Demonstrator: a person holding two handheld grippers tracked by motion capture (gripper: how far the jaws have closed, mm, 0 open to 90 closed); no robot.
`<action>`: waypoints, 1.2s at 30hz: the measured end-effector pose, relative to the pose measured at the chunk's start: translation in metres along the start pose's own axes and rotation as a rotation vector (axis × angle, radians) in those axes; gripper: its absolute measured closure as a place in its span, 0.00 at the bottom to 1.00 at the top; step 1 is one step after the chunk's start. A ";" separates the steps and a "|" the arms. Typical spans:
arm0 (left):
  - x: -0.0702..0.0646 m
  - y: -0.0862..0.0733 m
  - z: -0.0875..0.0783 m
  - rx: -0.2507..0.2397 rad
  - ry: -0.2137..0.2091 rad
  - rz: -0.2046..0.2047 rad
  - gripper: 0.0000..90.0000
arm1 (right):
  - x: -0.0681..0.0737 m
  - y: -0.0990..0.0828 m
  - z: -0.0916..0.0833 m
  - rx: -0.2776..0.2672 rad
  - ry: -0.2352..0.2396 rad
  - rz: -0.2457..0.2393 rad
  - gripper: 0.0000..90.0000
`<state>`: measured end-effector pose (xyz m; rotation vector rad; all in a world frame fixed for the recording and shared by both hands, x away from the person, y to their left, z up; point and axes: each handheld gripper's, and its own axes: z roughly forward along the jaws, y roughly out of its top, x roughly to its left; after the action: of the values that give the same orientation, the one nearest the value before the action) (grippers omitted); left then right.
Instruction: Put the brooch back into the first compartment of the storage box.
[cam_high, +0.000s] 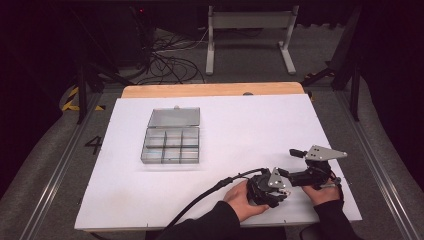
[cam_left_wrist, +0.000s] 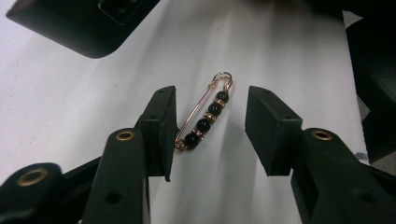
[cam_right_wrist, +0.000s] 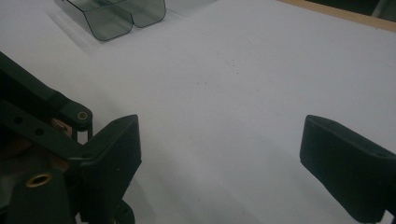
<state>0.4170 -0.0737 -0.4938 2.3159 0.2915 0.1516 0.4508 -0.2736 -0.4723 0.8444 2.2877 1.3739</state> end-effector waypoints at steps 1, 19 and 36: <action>0.000 0.000 0.000 0.007 0.003 0.002 0.63 | 0.000 0.000 0.000 0.000 0.001 0.000 0.14; -0.003 0.002 0.002 0.023 0.012 0.028 0.92 | 0.001 0.000 0.001 0.003 0.007 -0.003 0.14; -0.003 0.003 -0.016 0.017 -0.011 0.034 0.93 | 0.001 0.000 0.001 -0.001 0.005 -0.003 0.14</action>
<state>0.4117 -0.0647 -0.4805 2.3389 0.2483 0.1539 0.4507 -0.2722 -0.4726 0.8376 2.2903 1.3770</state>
